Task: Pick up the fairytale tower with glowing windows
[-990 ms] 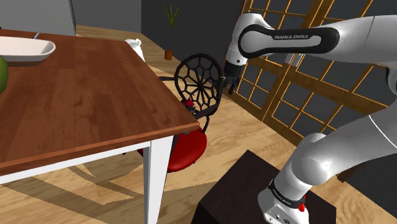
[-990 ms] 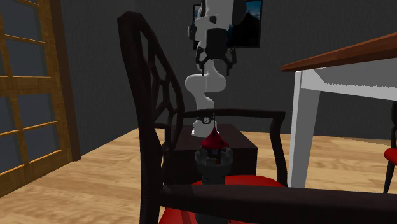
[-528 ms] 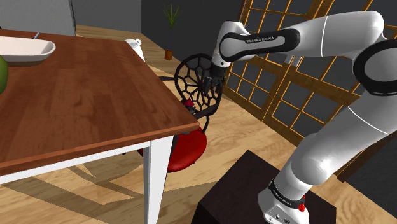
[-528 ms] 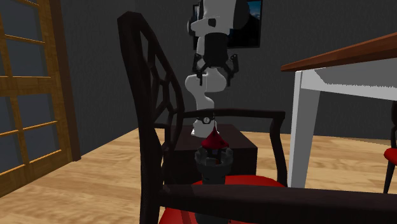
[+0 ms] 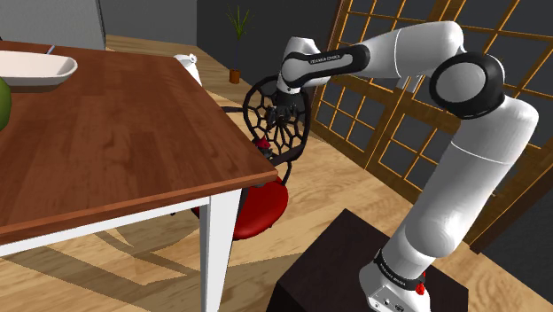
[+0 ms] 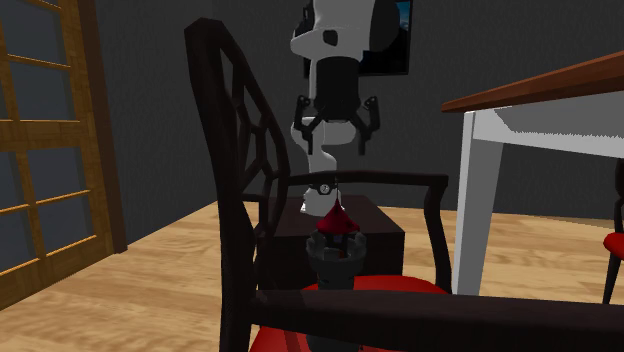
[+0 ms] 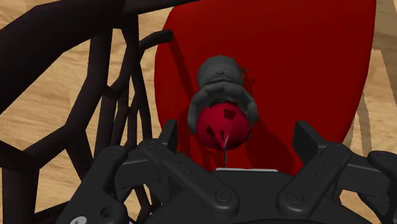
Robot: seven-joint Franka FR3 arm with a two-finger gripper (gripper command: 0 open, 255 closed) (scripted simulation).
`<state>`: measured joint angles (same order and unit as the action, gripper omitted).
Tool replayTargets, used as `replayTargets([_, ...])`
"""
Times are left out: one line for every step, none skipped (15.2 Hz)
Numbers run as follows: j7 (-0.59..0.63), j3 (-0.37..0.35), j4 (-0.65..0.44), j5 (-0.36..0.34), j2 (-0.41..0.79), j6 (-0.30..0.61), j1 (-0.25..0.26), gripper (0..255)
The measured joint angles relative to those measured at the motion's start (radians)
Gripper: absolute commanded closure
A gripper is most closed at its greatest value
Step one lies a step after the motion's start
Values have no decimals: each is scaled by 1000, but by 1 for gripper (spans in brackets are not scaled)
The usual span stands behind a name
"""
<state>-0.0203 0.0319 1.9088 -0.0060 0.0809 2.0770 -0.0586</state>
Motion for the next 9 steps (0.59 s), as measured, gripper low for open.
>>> replayTargets([-3,0,-43,2,41,2,0,0])
replayTargets([-8,0,-77,4,76,7,-1,0])
replayTargets([-12,0,-95,6,95,10,-3,0])
replayTargets([-13,0,-103,6,108,16,-3,0])
replayTargets([-16,1,-106,7,118,24,-4,0])
replayTargets([-18,1,-105,8,126,33,-6,0])
replayTargets([-19,2,-94,8,129,47,-6,0])
replayTargets([-19,2,-88,8,134,58,-6,0])
replayTargets([-18,1,-81,8,139,70,-5,0])
